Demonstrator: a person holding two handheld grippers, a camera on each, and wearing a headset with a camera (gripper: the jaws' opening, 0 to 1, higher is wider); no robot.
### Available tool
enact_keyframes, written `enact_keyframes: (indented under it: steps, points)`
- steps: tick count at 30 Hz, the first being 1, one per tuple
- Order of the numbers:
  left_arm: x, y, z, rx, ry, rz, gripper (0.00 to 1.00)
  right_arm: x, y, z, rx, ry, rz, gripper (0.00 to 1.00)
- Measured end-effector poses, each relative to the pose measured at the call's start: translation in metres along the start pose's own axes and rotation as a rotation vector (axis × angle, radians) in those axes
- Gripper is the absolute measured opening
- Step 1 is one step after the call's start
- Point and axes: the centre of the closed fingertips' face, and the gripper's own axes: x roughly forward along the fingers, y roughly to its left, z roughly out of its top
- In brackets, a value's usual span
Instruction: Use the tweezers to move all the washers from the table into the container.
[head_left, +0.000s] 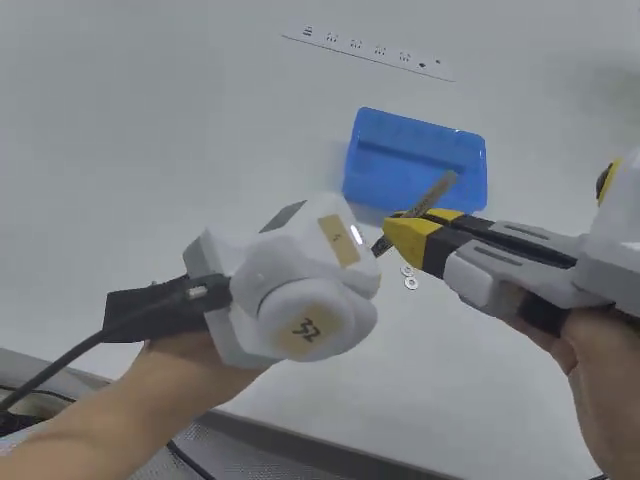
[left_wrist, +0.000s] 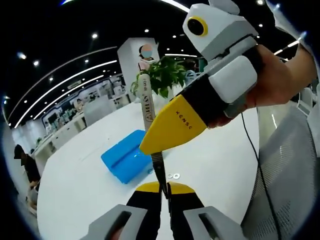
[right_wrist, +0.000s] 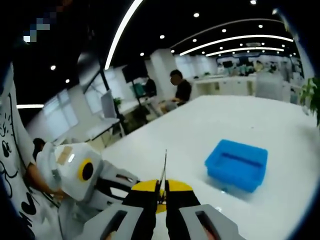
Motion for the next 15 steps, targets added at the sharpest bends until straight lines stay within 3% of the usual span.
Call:
enact_keyframes:
  steps: [7,9,10,13,15]
  points:
    - [0.001,0.001,0.000,0.036,-0.003,0.012,0.01,-0.001,-0.002,-0.001,0.020,-0.008,-0.001,0.01]
    - [0.003,-0.008,0.001,-0.083,-0.028,-0.048,0.01,-0.003,-0.003,-0.003,0.013,0.001,-0.001,0.01]
    - [0.002,-0.007,0.000,-0.120,-0.027,-0.045,0.01,-0.004,-0.004,-0.003,0.017,0.000,-0.001,0.01]
    - [0.002,-0.001,-0.004,-0.107,-0.010,-0.024,0.06,-0.006,-0.010,-0.001,0.016,-0.016,-0.033,0.01]
    - [0.002,-0.003,-0.011,-0.159,0.017,-0.041,0.18,-0.009,-0.020,0.000,0.005,-0.024,-0.077,0.01]
